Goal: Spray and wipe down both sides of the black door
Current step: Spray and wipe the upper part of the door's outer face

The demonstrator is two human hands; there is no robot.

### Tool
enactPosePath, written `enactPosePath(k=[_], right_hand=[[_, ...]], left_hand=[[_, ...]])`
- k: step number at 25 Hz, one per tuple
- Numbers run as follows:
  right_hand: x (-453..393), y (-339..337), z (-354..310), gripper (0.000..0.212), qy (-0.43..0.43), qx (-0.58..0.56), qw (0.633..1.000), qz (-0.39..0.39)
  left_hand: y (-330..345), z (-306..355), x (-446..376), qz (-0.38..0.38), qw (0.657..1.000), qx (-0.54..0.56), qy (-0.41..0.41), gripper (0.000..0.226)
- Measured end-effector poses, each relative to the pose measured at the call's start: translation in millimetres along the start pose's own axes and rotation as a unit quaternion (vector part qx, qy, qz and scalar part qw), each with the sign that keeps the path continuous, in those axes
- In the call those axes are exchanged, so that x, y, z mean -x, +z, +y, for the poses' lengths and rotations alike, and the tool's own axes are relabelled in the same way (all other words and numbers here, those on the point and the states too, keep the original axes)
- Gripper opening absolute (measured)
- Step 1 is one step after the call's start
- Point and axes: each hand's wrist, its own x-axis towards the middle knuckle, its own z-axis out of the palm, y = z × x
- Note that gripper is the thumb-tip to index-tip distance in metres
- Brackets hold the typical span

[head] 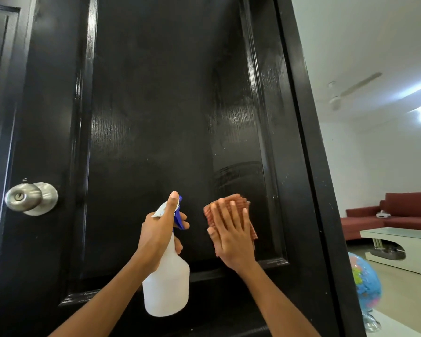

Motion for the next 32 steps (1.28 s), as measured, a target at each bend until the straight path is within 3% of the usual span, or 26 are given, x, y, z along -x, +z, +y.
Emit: enactPosePath(k=[1, 3, 4, 6, 8, 10, 12, 14, 15, 16, 17, 18, 21, 23, 24, 26, 28, 29, 32], right_hand=[[-12, -4, 8, 0.069, -0.074, 0.011, 0.997, -0.002], [-44, -14, 33, 0.069, -0.107, 0.023, 0.994, 0.020], [-60, -18, 45, 0.069, -0.069, 0.024, 0.997, 0.036], [-89, -23, 64, 0.067, 0.091, -0.005, 0.994, 0.054], [-119, -28, 64, 0.068, 0.274, -0.072, 0.957, 0.069], [-152, -36, 43, 0.070, 0.359, -0.117, 0.922, 0.085], [-179, -43, 14, 0.068, 0.262, -0.101, 0.956, 0.085], [-186, -36, -4, 0.066, -0.006, -0.033, 0.997, 0.062], [-187, -35, 1, 0.065, -0.134, 0.001, 0.990, 0.048], [-188, -37, 15, 0.064, -0.204, 0.021, 0.978, 0.045], [-190, -39, 32, 0.064, -0.207, 0.028, 0.977, 0.052], [-192, -41, 48, 0.065, -0.143, 0.017, 0.988, 0.060], [-203, -52, 72, 0.065, 0.156, -0.054, 0.985, 0.052], [-212, -60, 62, 0.065, 0.250, -0.086, 0.963, 0.050], [-212, -62, 57, 0.066, 0.233, -0.088, 0.967, 0.051], [-201, -63, 62, 0.065, 0.032, -0.041, 0.998, 0.030], [-188, -63, 84, 0.065, -0.125, 0.012, 0.992, -0.015], [-184, -62, 94, 0.066, -0.113, 0.023, 0.993, -0.022], [-185, -66, 113, 0.066, 0.072, -0.019, 0.997, -0.016]], left_hand=[[1, 2, -2, 0.003, 1.000, -0.003, -0.003, 0.076], [2, 9, -9, 0.005, 1.000, -0.007, 0.001, 0.075], [1, 14, -14, 0.005, 1.000, -0.007, 0.006, 0.074], [0, 22, -22, 0.008, 1.000, -0.005, 0.016, 0.072], [-2, 29, -29, 0.011, 1.000, -0.011, 0.024, 0.071], [-3, 36, -35, 0.016, 0.999, -0.011, 0.033, 0.071], [-2, 41, -39, 0.023, 0.999, -0.005, 0.035, 0.072], [-1, 43, -41, 0.028, 0.999, 0.005, 0.036, 0.073], [0, 43, -41, 0.028, 0.999, 0.008, 0.034, 0.072], [2, 42, -40, 0.027, 0.999, 0.009, 0.031, 0.072], [4, 40, -40, 0.024, 0.999, 0.011, 0.033, 0.072], [6, 39, -39, 0.021, 0.999, 0.012, 0.035, 0.072], [9, 38, -40, 0.010, 0.999, 0.014, 0.039, 0.071], [13, 40, -39, 0.001, 0.999, 0.012, 0.035, 0.071], [14, 39, -39, -0.002, 0.999, 0.013, 0.034, 0.071], [19, 39, -39, -0.005, 0.999, 0.010, 0.036, 0.073], [29, 37, -37, -0.011, 0.999, 0.000, 0.031, 0.074], [33, 35, -36, -0.018, 0.999, 0.003, 0.030, 0.074], [46, 29, -34, -0.036, 0.999, 0.023, 0.033, 0.073]])
